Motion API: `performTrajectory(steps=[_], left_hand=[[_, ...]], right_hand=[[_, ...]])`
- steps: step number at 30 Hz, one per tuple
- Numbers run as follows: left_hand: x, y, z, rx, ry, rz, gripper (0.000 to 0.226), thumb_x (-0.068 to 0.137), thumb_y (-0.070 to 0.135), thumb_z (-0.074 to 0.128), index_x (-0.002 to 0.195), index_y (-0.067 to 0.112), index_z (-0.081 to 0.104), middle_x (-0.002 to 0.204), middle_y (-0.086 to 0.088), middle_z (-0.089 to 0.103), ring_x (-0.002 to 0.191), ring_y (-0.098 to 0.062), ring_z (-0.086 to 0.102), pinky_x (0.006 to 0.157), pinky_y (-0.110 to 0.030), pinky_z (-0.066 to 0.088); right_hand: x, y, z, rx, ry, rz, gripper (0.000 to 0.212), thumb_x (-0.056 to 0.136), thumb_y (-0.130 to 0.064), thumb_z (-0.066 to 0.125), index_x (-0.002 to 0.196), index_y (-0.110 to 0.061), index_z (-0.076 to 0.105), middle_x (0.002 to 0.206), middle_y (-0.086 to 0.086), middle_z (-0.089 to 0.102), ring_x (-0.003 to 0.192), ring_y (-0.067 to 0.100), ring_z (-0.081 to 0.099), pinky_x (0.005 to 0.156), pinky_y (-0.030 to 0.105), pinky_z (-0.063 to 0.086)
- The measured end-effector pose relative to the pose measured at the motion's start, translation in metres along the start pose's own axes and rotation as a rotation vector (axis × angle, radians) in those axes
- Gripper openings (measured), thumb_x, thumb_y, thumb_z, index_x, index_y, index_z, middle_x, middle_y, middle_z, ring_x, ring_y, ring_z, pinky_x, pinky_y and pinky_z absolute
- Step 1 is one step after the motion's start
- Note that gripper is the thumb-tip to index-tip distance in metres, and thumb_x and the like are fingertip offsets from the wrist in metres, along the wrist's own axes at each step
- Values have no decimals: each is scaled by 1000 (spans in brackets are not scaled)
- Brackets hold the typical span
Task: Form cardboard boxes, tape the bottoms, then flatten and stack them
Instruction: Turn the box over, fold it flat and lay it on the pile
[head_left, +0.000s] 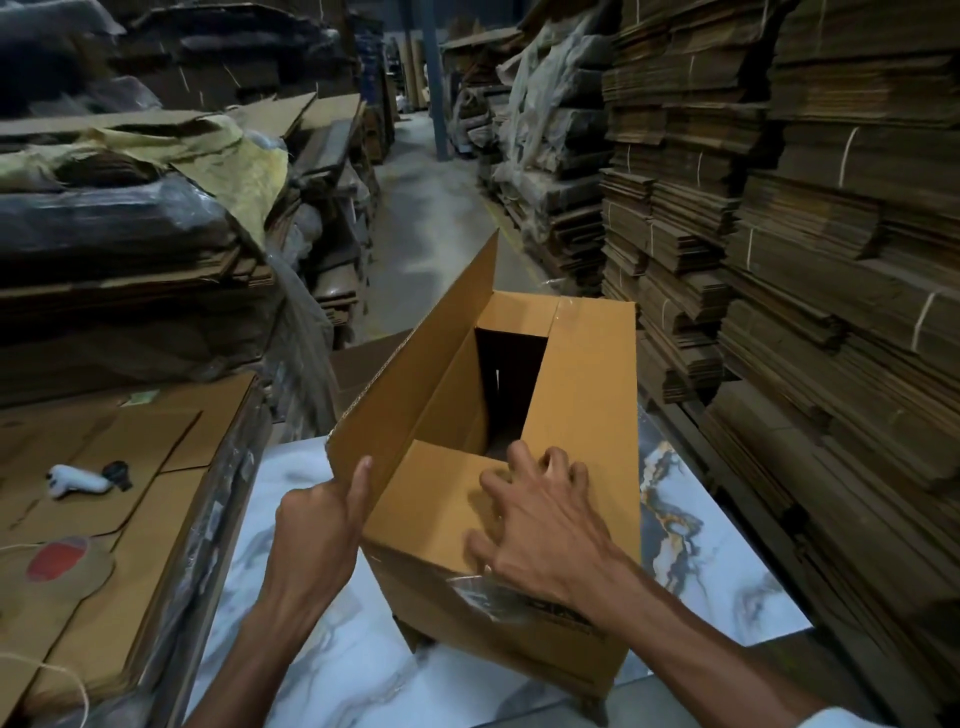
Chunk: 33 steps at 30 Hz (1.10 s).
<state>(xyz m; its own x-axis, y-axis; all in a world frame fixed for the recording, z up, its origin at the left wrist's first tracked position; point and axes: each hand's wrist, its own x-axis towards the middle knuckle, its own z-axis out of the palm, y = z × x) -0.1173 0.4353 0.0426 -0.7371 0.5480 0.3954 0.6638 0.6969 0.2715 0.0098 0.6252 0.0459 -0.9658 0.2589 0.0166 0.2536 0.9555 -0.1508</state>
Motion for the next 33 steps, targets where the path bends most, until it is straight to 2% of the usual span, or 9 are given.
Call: performTrajectory(steps=[3,9,12,18,22,24,27,29,33], left_hand=[[-1,-1,6,-122,-66,-61,24,77,6,66,89,-15,69,40,0,33,40,-8,16,41,-9,9],[-7,2,33,9,-68,34,107,33,-14,92,128,-5,44,44,-11,48,28,-19,37,38,-21,31],[-2,15,39,6,-70,27,103,36,-15,91,129,-5,49,43,-11,46,29,-19,36,36,-23,36],[-5,34,40,-23,-52,112,59,68,-3,73,125,-5,57,47,-9,47,29,-20,38,35,-24,33],[-6,32,43,-132,55,-86,59,104,41,51,65,-3,51,45,6,35,42,-14,31,48,-33,33],[-8,34,39,-16,-110,-4,27,87,13,77,94,-10,65,48,-3,45,38,-15,32,41,-30,38],[-7,32,45,69,-150,-18,70,56,-13,87,123,-9,65,48,-12,48,31,-19,36,35,-28,40],[-6,41,30,182,-119,9,28,82,20,80,100,-1,73,52,-12,49,41,-28,51,45,-36,48],[-41,60,27,13,-279,-321,100,81,91,1,64,16,65,60,-1,65,63,-22,66,70,-38,57]], right_hand=[[0,-1,-6,78,-11,90,24,85,-36,60,99,-19,52,119,6,33,106,36,44,99,58,39],[-4,21,-10,162,127,138,22,77,-17,63,98,-10,66,104,7,57,91,28,58,83,36,49],[-7,46,-10,288,240,164,15,71,-22,66,85,-16,67,93,-3,62,77,18,61,69,29,55],[-9,83,-18,61,77,-126,23,88,-42,59,99,-27,71,122,-11,57,117,11,45,97,40,46],[-3,100,-12,79,-39,-358,35,102,-56,41,104,-32,67,116,-14,60,118,4,43,108,33,28],[5,94,-5,113,-34,-416,39,105,-52,37,87,-28,62,94,-9,63,98,7,50,108,34,29],[18,82,4,140,17,-416,49,104,-50,38,69,-19,53,66,-5,52,69,10,44,96,37,33],[24,81,8,145,-3,-415,50,104,-48,39,65,-19,52,62,-5,50,63,11,43,93,37,34],[32,82,14,130,13,-415,53,101,-50,36,63,-18,54,61,-2,52,61,17,45,92,35,33]])
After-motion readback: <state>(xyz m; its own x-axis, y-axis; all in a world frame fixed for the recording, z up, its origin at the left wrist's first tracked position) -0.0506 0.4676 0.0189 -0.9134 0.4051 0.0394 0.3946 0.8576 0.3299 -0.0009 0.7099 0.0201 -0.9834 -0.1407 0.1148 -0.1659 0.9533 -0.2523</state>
